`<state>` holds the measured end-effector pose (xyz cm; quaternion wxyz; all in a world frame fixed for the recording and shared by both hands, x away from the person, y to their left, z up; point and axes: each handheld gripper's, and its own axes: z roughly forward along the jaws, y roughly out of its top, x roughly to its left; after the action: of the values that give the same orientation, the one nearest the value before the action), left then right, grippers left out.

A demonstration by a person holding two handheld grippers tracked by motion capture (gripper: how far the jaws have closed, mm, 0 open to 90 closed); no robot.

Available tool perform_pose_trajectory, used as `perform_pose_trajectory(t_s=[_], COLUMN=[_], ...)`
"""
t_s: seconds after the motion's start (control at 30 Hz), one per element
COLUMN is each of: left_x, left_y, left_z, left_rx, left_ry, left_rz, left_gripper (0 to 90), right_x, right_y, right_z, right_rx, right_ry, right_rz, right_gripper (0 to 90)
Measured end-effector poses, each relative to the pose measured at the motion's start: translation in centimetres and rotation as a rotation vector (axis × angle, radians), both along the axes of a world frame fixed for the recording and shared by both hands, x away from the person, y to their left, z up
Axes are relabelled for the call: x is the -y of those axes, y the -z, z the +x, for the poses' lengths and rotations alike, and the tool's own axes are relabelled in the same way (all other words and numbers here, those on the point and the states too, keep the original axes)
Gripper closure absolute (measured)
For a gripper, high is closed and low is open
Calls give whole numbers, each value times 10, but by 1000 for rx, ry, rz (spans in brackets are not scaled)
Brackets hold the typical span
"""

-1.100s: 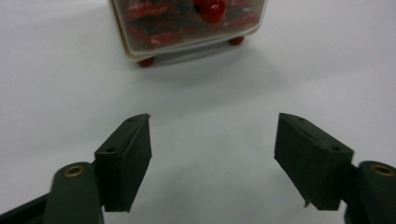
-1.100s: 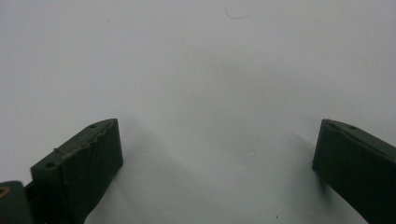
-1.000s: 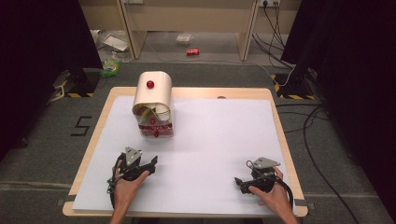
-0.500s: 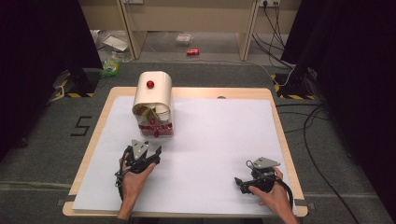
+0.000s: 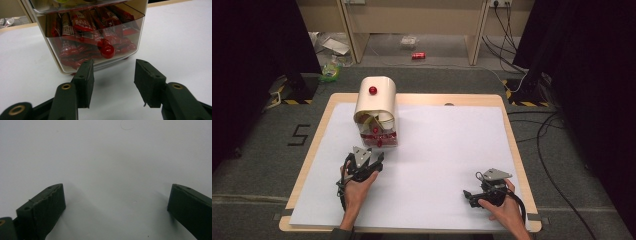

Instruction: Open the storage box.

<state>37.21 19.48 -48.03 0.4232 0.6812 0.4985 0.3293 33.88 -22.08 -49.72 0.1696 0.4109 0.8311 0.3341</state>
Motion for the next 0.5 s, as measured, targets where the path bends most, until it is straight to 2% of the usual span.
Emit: perform_pose_trajectory(t_s=[0.17,0.27,0.37,0.5], left_x=[0,2,5,5], left_y=[0,1,2,6], left_z=[6,7,9,13], left_rx=[5,24,32,35], left_ry=[-7,-19,-24,-44], left_rz=[-2,3,14,7], left_gripper=[517,569,593,616], right_x=[0,0,0,0], right_y=[0,0,0,0], right_z=[0,0,0,0], right_rx=[0,0,0,0], right_ry=[-1,-1,-1,-1], right_rz=[0,-1,-1,-1], right_gripper=[19,19,18,18])
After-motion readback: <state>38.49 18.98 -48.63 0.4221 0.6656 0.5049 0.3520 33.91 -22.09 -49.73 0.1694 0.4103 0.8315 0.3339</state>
